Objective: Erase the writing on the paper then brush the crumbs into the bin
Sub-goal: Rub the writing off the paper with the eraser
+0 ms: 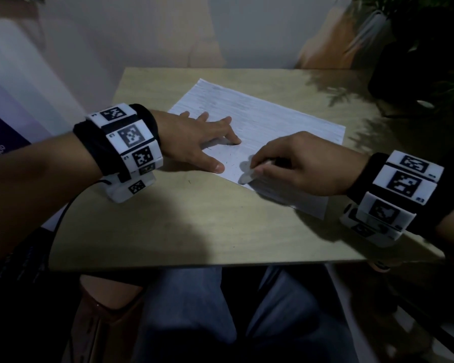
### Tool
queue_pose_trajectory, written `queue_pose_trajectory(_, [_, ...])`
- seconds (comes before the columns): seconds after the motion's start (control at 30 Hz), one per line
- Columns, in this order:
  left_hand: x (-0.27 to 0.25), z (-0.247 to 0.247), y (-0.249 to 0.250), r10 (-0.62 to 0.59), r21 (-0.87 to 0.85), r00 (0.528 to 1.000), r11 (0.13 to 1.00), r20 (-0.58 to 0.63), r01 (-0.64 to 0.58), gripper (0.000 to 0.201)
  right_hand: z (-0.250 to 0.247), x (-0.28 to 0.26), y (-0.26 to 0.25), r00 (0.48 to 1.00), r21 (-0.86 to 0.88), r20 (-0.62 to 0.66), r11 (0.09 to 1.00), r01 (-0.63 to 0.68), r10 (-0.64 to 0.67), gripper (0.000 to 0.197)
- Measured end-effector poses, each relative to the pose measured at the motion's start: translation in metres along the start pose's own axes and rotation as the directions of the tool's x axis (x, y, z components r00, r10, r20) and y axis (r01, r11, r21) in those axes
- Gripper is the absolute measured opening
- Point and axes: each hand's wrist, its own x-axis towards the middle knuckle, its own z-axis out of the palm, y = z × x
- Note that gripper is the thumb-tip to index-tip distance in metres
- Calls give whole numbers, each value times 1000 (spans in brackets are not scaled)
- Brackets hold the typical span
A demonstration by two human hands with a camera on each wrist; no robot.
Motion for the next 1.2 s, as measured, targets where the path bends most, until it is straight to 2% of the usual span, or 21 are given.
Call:
queue_pose_trajectory(0.07, [0, 0, 0, 2, 1, 1000, 1000, -2, -2, 75, 1, 2, 3, 998, -49, -46, 998, -40, 38, 36])
queue_pose_trajectory(0.17, [0, 0, -1, 6, 3, 1000, 1000, -1, -6, 74, 3, 2, 7, 991, -187, -124, 979, -77, 54, 30])
queue_pose_trajectory(0.27, [1, 1, -1, 6, 4, 1000, 1000, -2, -6, 74, 1, -1, 0, 998, -114, -58, 993, -2, -4, 35])
queue_pose_trajectory(0.37, [1, 1, -1, 5, 7, 1000, 1000, -5, -5, 74, 1, -1, -1, 1000, -18, -17, 1000, -24, 24, 38])
queue_pose_trajectory(0.47, [2, 1, -2, 9, -3, 1000, 1000, -5, -9, 75, 2, 0, 6, 988, -162, -134, 982, -100, 78, 39])
queue_pose_trajectory(0.53, [2, 1, -3, 11, -1, 1000, 1000, -4, -11, 75, 1, -1, 6, 986, -208, -152, 973, -100, 69, 39])
queue_pose_trajectory(0.63, [3, 1, -4, 13, 6, 1000, 1000, -3, -13, 74, 1, -4, -3, 1000, -71, -30, 997, -9, 7, 38])
queue_pose_trajectory(0.7, [2, 1, -4, 12, 10, 1000, 1000, -3, -12, 74, 2, -4, -4, 1000, -10, -5, 1000, -19, 19, 39])
queue_pose_trajectory(0.8, [2, 1, -3, 13, 8, 1000, 1000, -8, -13, 74, 2, -2, 3, 988, -139, -120, 984, -109, 93, 53])
queue_pose_trajectory(0.87, [2, 1, -3, 16, 6, 1000, 1000, -11, -16, 74, 1, -2, 5, 985, -188, -154, 976, -108, 79, 57])
queue_pose_trajectory(1.0, [3, 1, -5, 24, 5, 1000, 1000, -11, -23, 74, 2, -7, 1, 997, -89, -73, 996, -29, 22, 51])
queue_pose_trajectory(1.13, [2, 1, -4, 34, -3, 999, 999, -17, -34, 74, -1, -5, 14, 979, -227, -190, 966, -122, 79, 45])
queue_pose_trajectory(1.2, [2, 1, -4, 44, -9, 999, 999, -12, -45, 74, -2, -6, 16, 983, -250, -177, 963, -99, 55, 44])
